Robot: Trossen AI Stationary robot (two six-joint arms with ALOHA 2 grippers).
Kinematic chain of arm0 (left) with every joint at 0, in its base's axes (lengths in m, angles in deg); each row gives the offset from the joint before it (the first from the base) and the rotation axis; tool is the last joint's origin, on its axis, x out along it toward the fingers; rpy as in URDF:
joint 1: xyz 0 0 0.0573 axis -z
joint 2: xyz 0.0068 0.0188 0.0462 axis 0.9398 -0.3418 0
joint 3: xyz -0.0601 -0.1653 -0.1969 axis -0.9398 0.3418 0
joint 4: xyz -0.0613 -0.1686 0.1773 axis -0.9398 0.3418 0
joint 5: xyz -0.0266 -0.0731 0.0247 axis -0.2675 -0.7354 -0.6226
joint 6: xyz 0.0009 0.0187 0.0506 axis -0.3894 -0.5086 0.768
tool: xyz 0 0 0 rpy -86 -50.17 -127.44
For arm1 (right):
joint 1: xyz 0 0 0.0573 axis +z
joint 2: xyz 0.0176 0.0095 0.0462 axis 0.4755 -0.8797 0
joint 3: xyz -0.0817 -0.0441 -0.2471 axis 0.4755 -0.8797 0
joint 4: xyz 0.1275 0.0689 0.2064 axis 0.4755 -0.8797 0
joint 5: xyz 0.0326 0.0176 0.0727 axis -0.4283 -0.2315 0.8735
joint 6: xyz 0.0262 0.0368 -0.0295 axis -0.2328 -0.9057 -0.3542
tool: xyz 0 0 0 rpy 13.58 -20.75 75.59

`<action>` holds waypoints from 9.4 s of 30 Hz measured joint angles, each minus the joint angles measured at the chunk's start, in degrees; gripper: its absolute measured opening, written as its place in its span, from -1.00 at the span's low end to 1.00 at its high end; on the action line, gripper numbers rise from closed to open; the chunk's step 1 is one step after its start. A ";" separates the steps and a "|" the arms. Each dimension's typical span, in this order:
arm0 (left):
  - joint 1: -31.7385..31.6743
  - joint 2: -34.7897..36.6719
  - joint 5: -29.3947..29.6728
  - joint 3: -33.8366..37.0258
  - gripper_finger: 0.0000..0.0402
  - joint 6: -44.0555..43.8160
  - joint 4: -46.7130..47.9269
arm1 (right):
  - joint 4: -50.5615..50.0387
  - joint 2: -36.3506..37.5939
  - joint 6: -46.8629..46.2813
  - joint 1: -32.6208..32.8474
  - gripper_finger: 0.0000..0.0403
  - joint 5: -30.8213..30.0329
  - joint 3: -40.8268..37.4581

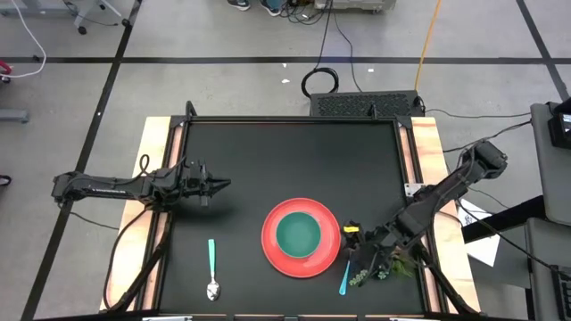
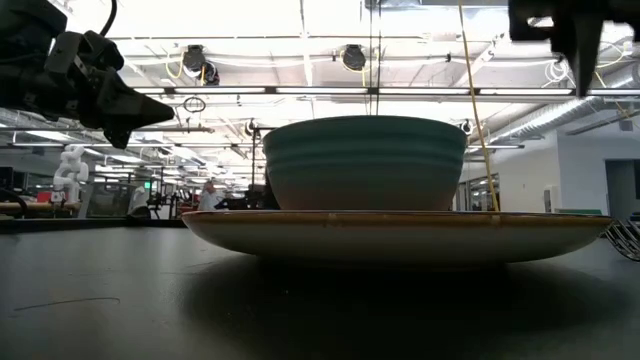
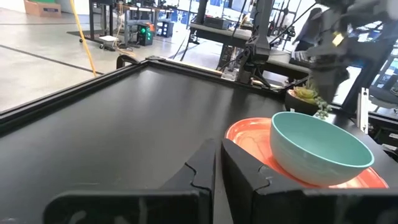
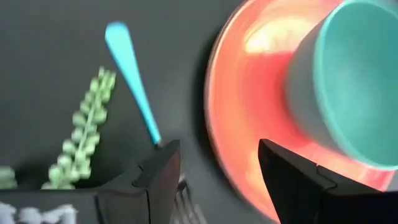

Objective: Set table place
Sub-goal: Put the blue fork on the orange plate to the right of the green bowl

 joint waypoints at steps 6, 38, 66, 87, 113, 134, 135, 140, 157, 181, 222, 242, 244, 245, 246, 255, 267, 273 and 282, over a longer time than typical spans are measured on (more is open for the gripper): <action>-0.02 -0.02 0.51 0.00 -0.85 0.00 0.00 | -3.49 -0.82 -0.62 0.00 0.03 0.00 4.90; -0.01 0.01 0.49 -0.02 -0.85 -2.38 2.93 | -13.50 -20.34 9.70 2.99 0.03 1.69 14.58; -0.02 0.01 0.44 -0.02 -0.85 -2.45 2.56 | -3.96 -20.63 17.27 2.82 0.03 2.06 5.85; -0.01 0.01 0.42 -0.02 -0.85 -2.07 2.58 | -3.02 -20.88 17.20 -0.55 0.03 6.54 5.75; -0.02 0.01 0.40 -0.02 -0.85 -2.15 2.73 | -2.47 -23.52 15.03 -0.44 -0.78 9.01 5.79; -0.02 0.00 0.38 -0.02 -0.85 -2.43 2.82 | -1.65 -19.37 13.09 -0.36 -0.98 3.75 5.62; -0.02 -0.02 0.38 -0.02 -0.85 -2.43 2.86 | -1.70 -19.29 13.09 -0.33 -0.98 3.90 5.62; -0.01 -0.01 0.38 -0.02 -0.85 -2.43 2.86 | -2.27 -19.28 13.09 -0.33 -0.98 4.43 5.64; -0.02 -0.02 0.38 -0.02 -0.85 -2.27 3.04 | -18.11 -19.17 12.17 -0.31 -0.99 4.55 17.18; -0.01 -0.01 0.40 -0.02 -0.85 -2.00 3.02 | -26.42 -19.10 20.47 -4.66 -0.99 4.74 25.00; -0.02 0.01 0.51 0.00 -0.85 -1.46 5.55 | -16.18 -19.10 47.30 -15.13 -0.97 9.33 17.92; 0.00 0.01 0.57 0.00 -0.85 -0.57 5.44 | -11.22 -19.17 49.56 -19.28 -0.97 15.40 17.00; -0.01 0.01 0.59 0.00 -0.85 -0.57 5.22 | -10.42 -19.17 49.79 -19.41 -0.97 15.41 16.60; -0.02 0.01 0.60 0.00 -0.85 -0.57 5.22 | -10.05 -19.17 49.94 -19.53 -0.97 15.45 16.37; -0.01 0.01 0.60 0.00 -0.85 -0.56 5.22 | -9.72 -19.17 49.87 -19.60 -0.97 15.55 16.09; -0.01 0.01 0.60 0.00 -0.85 -0.39 5.18 | -8.00 -19.17 49.61 -20.85 -0.97 16.96 13.38; -0.02 0.01 0.60 0.00 -0.85 -0.39 5.16 | -5.27 -19.17 49.69 -21.97 -0.97 18.30 13.33; -0.02 0.01 0.60 0.00 -0.85 -0.39 5.16 | -4.30 -19.15 49.61 -21.97 -0.97 18.49 12.34; -0.01 0.01 0.60 0.00 -0.85 -0.39 5.16 | -2.24 -19.15 49.33 -22.08 -0.97 18.49 8.83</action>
